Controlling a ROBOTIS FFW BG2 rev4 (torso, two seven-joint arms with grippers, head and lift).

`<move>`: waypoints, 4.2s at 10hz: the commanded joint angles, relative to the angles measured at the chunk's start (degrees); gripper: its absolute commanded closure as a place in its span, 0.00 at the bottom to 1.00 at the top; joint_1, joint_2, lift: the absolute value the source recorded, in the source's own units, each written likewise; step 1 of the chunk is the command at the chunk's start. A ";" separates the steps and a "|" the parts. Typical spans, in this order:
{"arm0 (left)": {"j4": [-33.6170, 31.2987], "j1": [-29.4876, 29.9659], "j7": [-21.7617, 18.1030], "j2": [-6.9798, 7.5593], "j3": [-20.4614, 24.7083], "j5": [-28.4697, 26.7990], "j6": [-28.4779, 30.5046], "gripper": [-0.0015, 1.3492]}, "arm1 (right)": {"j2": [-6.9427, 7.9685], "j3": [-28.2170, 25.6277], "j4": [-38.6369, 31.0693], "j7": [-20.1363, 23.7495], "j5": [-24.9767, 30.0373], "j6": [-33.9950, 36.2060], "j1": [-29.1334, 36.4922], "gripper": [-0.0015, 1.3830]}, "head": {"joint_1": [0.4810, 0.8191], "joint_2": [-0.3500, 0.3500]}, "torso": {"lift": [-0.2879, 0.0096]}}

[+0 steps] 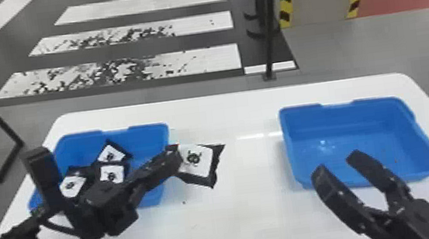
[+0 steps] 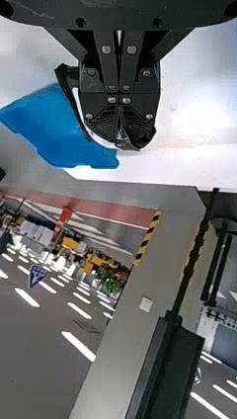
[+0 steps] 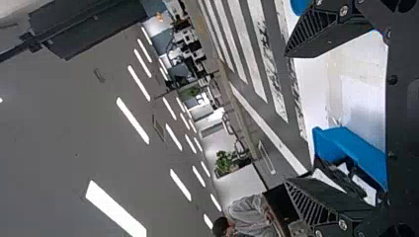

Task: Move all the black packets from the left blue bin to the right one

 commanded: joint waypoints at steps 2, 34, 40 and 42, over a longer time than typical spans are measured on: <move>0.02 -1.34 -0.20 0.43 -3.64 4.01 -0.53 0.86 | -0.54 1.37 -0.07 0.51 -2.37 5.95 -1.92 0.09 | 0.63 0.59 | 0.50; 0.87 7.38 1.83 -2.29 3.10 11.32 -5.46 0.11 | -3.88 -8.80 17.65 -7.58 12.83 2.29 -21.47 0.09 | 0.63 0.34 | 0.50; 3.68 -0.78 5.25 -1.94 13.04 -5.59 2.28 0.11 | 0.34 -5.03 -5.98 -8.81 13.40 -2.49 4.54 0.09 | 0.63 0.65 | 0.50; 5.79 -3.59 7.63 -2.03 13.95 -9.47 4.39 0.11 | 0.34 -3.31 -9.49 -8.81 12.14 -2.49 10.45 0.09 | 0.63 0.79 | 0.50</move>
